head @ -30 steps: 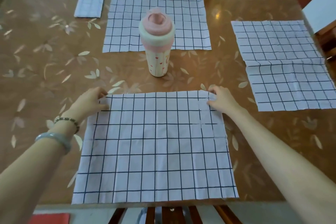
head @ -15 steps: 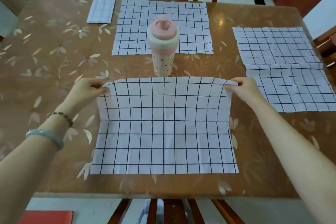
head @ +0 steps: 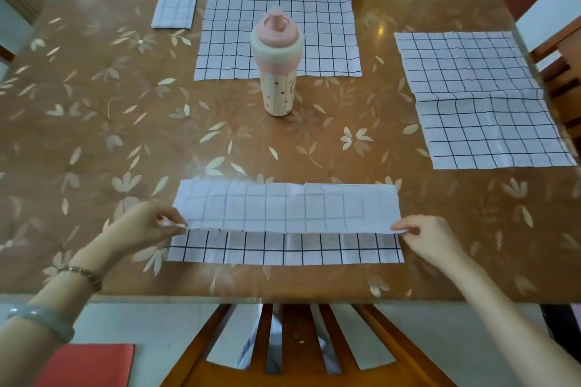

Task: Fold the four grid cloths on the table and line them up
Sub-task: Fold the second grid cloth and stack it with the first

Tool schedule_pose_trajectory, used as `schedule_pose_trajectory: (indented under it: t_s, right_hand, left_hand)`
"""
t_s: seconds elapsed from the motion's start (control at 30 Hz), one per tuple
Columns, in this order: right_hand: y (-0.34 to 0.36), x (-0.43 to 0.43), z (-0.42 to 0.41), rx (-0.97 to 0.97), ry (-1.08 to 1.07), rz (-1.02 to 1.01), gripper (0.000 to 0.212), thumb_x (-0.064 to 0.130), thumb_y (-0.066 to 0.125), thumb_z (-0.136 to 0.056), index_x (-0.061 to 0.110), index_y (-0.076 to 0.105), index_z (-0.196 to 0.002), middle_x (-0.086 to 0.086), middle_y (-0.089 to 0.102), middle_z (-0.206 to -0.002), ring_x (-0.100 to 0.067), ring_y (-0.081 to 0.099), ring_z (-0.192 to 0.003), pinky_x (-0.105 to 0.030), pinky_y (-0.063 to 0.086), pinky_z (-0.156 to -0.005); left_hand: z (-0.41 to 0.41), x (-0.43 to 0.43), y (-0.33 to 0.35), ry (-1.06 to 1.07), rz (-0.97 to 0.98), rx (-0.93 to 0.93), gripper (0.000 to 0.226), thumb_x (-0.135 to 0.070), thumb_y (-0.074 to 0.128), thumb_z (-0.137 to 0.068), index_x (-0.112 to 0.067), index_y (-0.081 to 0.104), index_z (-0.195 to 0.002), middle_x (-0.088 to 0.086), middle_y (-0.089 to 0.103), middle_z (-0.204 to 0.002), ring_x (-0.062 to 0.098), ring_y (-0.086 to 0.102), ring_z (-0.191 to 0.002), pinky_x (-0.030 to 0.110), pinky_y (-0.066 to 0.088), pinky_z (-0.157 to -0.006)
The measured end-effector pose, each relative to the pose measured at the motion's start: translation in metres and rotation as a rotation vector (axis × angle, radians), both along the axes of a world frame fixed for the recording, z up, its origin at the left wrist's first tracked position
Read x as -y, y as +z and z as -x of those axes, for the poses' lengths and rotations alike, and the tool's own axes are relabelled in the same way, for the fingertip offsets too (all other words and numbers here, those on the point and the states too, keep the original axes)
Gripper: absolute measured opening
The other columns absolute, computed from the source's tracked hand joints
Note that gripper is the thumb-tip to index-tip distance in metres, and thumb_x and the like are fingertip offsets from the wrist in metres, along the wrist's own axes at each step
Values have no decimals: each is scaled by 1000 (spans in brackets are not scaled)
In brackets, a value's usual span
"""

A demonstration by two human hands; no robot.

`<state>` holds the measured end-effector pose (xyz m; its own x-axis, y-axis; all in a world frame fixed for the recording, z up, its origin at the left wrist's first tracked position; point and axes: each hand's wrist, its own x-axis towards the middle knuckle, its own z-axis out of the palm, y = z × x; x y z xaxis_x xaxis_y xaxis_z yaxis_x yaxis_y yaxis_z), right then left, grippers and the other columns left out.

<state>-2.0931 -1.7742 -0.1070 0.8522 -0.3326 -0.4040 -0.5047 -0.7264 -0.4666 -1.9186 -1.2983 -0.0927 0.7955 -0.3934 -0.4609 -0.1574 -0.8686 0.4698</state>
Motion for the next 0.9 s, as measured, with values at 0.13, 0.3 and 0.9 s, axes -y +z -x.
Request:
schedule_pose_trajectory:
  t_s: [0.13, 0.3, 0.9]
  right_hand:
    - [-18, -5, 11, -19, 90, 88, 34, -7, 55, -83, 12, 72, -106, -6, 67, -113, -21, 61, -104, -31, 49, -92]
    - [-24, -9, 16, -19, 163, 144, 31, -3, 56, -85, 11, 71, -108, -6, 67, -114, -20, 60, -107, -32, 47, -94]
    - [-19, 11, -37, 258, -70, 70, 25, -1, 51, -90, 7, 69, -106, -3, 63, -100, -14, 56, -90, -18, 39, -77]
  left_hand:
    - [18, 0, -25, -85, -112, -2, 25, -22, 80, -75, -42, 66, -69, -16, 69, -83, 4, 63, -80, 24, 49, -73]
    - [30, 2, -36, -174, -191, 6, 11, -30, 75, -80, -38, 68, -80, -19, 63, -86, 1, 59, -82, 24, 51, -77]
    - [-3, 10, -42, 133, 72, 214, 11, -23, 60, -92, -20, 70, -94, -2, 65, -89, 16, 59, -80, 30, 46, -70]
